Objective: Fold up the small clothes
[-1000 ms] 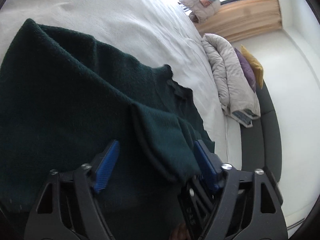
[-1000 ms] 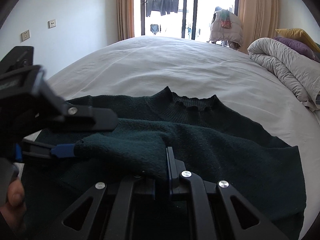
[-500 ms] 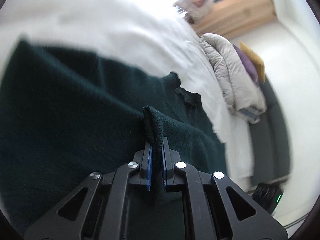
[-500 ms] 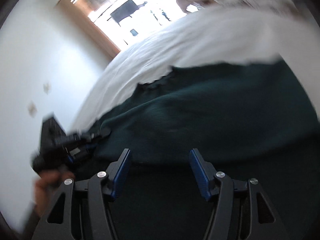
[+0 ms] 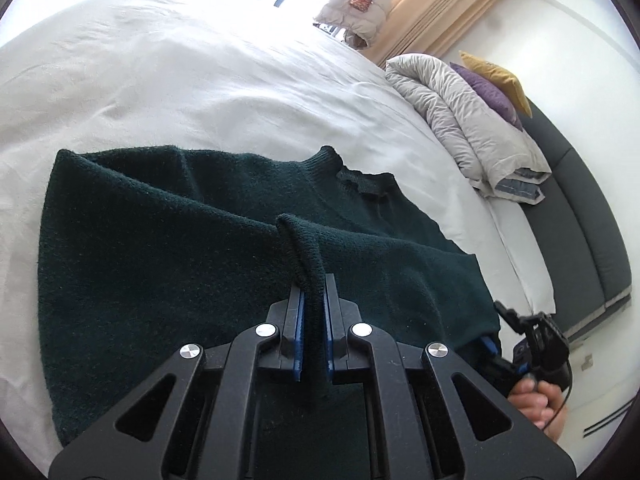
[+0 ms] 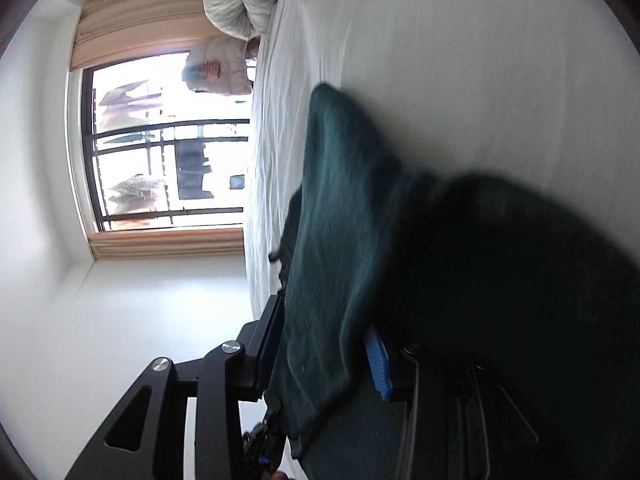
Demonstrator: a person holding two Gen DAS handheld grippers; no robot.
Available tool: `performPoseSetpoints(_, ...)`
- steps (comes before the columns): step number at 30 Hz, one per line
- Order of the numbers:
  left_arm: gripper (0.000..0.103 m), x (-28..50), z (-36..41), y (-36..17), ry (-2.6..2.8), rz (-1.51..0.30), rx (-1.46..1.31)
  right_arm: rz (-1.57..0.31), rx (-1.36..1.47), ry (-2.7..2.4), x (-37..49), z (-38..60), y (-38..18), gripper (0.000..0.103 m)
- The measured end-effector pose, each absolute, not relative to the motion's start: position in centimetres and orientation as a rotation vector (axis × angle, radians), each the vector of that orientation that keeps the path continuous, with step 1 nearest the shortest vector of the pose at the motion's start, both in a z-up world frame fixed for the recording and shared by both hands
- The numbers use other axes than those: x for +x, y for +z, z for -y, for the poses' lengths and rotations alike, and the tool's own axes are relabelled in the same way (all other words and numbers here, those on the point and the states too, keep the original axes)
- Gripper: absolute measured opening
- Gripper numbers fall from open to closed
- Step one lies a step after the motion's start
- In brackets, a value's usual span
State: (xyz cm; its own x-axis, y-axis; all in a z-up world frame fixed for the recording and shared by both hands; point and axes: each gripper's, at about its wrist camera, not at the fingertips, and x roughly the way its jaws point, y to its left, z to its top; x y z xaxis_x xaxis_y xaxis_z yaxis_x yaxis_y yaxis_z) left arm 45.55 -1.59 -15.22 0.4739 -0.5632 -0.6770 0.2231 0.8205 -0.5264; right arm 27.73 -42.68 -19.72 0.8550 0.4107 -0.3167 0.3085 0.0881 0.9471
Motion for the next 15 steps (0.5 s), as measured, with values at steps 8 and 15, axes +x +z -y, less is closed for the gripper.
performPoseSetpoints(8, 0.007, 46.6, 0.5, -18.1, -0.486, -1.038, -0.425, -0.532, 1.497, 0.039, 26.8, 44.9, -19.7, 0.036)
performPoseSetpoints(15, 0.007, 45.5, 0.9, -18.1, -0.479, -1.0, -0.372, -0.495, 1.501, 0.039, 26.1, 46.0, -20.6, 0.029)
